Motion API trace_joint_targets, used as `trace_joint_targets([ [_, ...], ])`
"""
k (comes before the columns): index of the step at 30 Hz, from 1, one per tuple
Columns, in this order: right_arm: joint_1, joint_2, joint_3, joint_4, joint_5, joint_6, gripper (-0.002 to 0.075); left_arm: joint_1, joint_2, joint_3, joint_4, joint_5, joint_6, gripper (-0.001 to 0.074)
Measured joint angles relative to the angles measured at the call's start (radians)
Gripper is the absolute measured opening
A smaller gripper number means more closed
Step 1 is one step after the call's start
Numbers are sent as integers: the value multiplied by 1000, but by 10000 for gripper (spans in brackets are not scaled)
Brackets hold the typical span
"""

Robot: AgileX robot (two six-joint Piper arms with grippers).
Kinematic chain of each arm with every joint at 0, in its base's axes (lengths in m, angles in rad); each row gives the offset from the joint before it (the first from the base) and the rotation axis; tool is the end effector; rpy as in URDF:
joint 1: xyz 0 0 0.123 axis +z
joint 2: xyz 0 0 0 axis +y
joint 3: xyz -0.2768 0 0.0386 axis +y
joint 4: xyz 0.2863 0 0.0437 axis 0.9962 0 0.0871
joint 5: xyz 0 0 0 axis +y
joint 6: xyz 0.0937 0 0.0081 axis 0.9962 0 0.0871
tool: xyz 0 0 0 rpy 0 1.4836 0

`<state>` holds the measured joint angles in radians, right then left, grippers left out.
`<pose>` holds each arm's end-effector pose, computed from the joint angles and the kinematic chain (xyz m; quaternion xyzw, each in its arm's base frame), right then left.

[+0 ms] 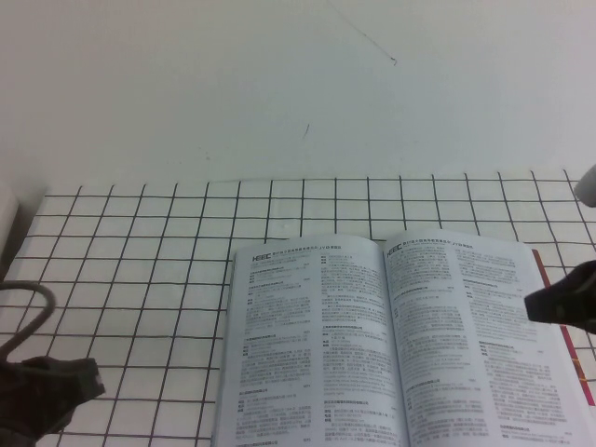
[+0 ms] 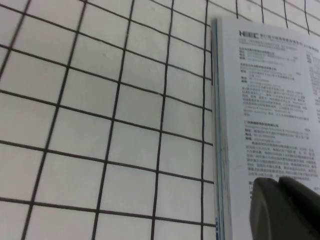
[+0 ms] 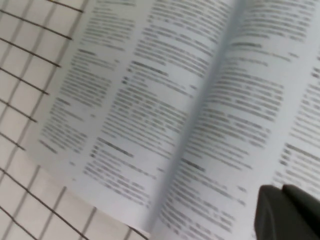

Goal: Close book
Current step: 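Close the open booklet and leave it lying on the table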

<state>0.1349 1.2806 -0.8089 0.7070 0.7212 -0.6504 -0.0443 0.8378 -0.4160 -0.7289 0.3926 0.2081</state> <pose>0.2724 0.0777 0.2378 -0.1642 0.9201 0.2179 0.2810 0.1945 -0.0327 0.2233 -0.1354 0.8764 -0.2271 0.4024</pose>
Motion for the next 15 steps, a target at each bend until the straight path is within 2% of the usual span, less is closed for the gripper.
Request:
trace_joint_targets([
  [5, 55, 134, -56, 149, 5, -151, -3, 0, 152, 0, -237, 37, 306, -4],
  [10, 150, 280, -117, 167, -3, -197, -3, 0, 330, -32, -418, 112, 519, -4],
  [15, 208, 399, -183, 175, -16, -209, -3, 0, 516, -148, -572, 237, 710, -4],
])
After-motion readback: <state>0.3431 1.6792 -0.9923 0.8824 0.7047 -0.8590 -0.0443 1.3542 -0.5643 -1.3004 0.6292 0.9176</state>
